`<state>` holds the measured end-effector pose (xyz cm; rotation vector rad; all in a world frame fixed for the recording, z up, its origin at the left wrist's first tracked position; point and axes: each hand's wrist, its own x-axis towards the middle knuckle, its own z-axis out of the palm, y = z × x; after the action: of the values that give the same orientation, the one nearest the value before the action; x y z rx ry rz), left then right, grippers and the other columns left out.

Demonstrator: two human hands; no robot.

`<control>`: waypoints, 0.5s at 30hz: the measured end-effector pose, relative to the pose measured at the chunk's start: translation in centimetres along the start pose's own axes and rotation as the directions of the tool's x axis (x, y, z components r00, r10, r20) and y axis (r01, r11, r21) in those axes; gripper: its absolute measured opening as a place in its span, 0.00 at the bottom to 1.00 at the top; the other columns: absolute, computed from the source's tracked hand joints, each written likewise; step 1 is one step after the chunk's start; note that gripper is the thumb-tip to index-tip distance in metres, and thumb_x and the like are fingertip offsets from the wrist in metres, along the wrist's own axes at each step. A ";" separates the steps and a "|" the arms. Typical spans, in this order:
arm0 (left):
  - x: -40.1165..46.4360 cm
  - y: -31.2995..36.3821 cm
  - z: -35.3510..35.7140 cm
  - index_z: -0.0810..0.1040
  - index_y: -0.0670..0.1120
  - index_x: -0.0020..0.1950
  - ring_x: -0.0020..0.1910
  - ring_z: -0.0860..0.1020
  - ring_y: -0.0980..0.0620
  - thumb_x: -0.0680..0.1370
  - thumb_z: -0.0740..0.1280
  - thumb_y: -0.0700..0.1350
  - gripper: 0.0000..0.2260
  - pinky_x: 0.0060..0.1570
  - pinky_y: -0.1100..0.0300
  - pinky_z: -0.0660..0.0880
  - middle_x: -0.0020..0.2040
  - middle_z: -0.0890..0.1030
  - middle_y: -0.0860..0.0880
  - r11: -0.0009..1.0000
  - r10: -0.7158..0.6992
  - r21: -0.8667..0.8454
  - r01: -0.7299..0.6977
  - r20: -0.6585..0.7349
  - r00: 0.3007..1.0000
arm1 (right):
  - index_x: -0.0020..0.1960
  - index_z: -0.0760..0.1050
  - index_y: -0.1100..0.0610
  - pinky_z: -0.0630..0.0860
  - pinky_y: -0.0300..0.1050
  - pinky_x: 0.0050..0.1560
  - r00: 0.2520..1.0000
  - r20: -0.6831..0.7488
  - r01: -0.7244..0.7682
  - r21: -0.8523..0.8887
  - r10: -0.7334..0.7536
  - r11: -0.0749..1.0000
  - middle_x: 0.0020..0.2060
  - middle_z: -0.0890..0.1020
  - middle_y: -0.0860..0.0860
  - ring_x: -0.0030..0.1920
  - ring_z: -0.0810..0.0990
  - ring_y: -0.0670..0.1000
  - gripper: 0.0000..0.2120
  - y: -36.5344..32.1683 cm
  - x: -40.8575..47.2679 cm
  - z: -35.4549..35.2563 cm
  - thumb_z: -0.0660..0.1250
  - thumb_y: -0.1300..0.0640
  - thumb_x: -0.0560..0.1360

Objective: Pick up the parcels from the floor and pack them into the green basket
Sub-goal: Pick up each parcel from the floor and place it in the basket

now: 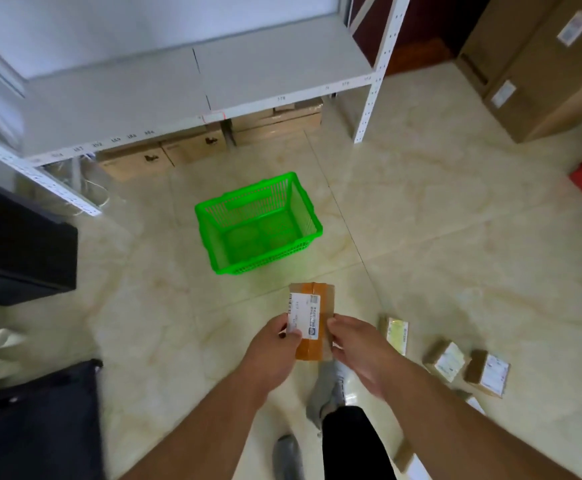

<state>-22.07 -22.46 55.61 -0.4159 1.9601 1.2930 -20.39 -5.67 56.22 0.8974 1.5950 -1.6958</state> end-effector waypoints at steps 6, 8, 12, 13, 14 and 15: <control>5.4 3.7 -3.4 0.79 0.58 0.67 0.58 0.82 0.58 0.80 0.63 0.47 0.16 0.62 0.58 0.76 0.59 0.84 0.59 0.997 -0.058 -0.046 0.055 -0.062 0.996 | 0.48 0.85 0.48 0.76 0.55 0.68 0.996 0.089 0.013 -0.069 -0.006 0.998 0.51 0.88 0.49 0.56 0.85 0.49 0.14 -7.6 5.1 0.8 0.60 0.51 0.79; 7.9 4.4 -4.3 0.80 0.59 0.66 0.58 0.82 0.58 0.79 0.63 0.48 0.17 0.64 0.54 0.76 0.59 0.85 0.60 0.997 -0.070 -0.043 0.067 -0.068 0.995 | 0.44 0.84 0.48 0.75 0.54 0.69 0.995 0.100 0.020 -0.093 -0.011 0.996 0.53 0.88 0.50 0.56 0.84 0.49 0.15 -9.7 7.1 0.9 0.59 0.53 0.82; 12.0 5.5 -5.8 0.80 0.59 0.67 0.59 0.82 0.56 0.78 0.62 0.46 0.19 0.66 0.50 0.76 0.59 0.85 0.59 0.992 -0.082 -0.102 0.073 -0.084 0.993 | 0.42 0.80 0.50 0.75 0.51 0.67 0.993 0.115 0.027 -0.082 -0.018 0.996 0.52 0.86 0.52 0.51 0.83 0.47 0.16 -13.0 11.1 1.6 0.59 0.56 0.84; 12.6 5.9 -6.3 0.80 0.58 0.67 0.60 0.82 0.56 0.78 0.62 0.46 0.19 0.66 0.50 0.75 0.60 0.85 0.59 0.989 -0.089 -0.123 0.078 -0.086 0.992 | 0.43 0.80 0.50 0.75 0.50 0.67 0.992 0.126 0.026 -0.086 -0.015 0.996 0.52 0.85 0.52 0.50 0.82 0.46 0.15 -13.8 11.9 2.0 0.58 0.56 0.84; 13.2 6.2 -6.8 0.80 0.58 0.67 0.60 0.82 0.56 0.78 0.62 0.46 0.19 0.67 0.50 0.75 0.60 0.85 0.58 0.986 -0.093 -0.149 0.080 -0.084 0.992 | 0.43 0.80 0.50 0.75 0.49 0.67 0.991 0.136 0.019 -0.094 -0.006 0.995 0.53 0.85 0.52 0.50 0.82 0.46 0.15 -14.4 12.9 2.3 0.58 0.56 0.84; 13.9 6.4 -7.3 0.80 0.58 0.67 0.60 0.82 0.56 0.78 0.62 0.46 0.19 0.67 0.49 0.75 0.59 0.85 0.58 0.982 -0.101 -0.169 0.085 -0.084 0.991 | 0.44 0.80 0.51 0.75 0.49 0.66 0.990 0.142 0.007 -0.106 0.008 0.994 0.53 0.85 0.53 0.51 0.83 0.47 0.15 -14.9 13.8 2.7 0.58 0.56 0.84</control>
<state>-38.37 -24.45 51.21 -0.6520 1.8911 1.4023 -40.60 -7.36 53.36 0.7077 1.5728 -1.6204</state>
